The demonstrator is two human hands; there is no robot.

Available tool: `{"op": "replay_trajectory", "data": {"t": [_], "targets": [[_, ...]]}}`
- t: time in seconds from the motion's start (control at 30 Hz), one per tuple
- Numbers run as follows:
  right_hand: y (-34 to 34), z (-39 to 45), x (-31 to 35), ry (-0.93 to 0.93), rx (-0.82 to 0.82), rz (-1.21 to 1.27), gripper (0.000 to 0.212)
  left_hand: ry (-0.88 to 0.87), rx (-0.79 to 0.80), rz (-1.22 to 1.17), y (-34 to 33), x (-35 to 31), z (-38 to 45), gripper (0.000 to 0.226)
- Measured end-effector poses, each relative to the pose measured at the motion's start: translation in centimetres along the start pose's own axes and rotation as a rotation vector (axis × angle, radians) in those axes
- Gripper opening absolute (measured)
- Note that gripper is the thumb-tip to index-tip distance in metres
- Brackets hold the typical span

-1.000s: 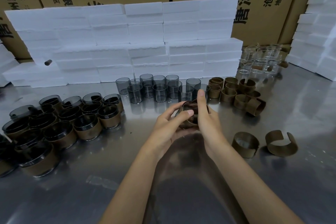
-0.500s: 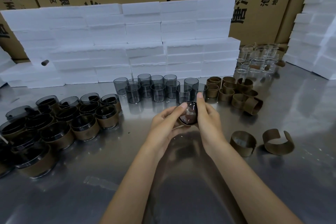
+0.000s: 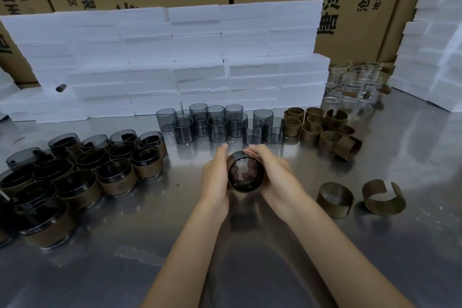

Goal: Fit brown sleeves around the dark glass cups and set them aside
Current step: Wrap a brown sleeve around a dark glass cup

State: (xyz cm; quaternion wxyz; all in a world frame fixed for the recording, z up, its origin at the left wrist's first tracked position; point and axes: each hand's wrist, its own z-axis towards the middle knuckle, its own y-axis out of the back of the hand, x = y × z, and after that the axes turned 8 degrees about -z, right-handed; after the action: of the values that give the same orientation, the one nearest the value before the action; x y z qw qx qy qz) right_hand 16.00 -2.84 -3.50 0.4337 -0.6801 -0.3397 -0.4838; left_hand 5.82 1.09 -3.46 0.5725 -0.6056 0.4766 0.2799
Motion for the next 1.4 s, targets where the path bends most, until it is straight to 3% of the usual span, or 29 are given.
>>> {"op": "replay_trajectory", "data": {"t": [0.27,0.43,0.8,1.2,1.4], "targets": [[0.7,-0.2,0.7,-0.068,-0.073,0.107,0.024,0.013,0.080,0.024,-1.6,1.1,-1.1,0.039],[0.7,-0.5,1.1,-0.079,0.015,0.071,0.028,0.009,0.047,0.001,-1.5,0.6,-1.2,0.029],[0.7,-0.5,0.4,-0.045,-0.057,0.002,0.031,-0.039,-0.006,-0.031,-2.1,1.1,-2.0,0.024],[0.6,-0.6,0.7,-0.049,-0.051,-0.075,0.036,-0.023,-0.028,-0.068,-2.3,1.3,-1.7,0.045],[0.3,-0.9,1.2,0.012,-0.066,-0.086,0.041,-0.055,0.003,-0.045,-2.3,1.0,-1.7,0.039]]}}
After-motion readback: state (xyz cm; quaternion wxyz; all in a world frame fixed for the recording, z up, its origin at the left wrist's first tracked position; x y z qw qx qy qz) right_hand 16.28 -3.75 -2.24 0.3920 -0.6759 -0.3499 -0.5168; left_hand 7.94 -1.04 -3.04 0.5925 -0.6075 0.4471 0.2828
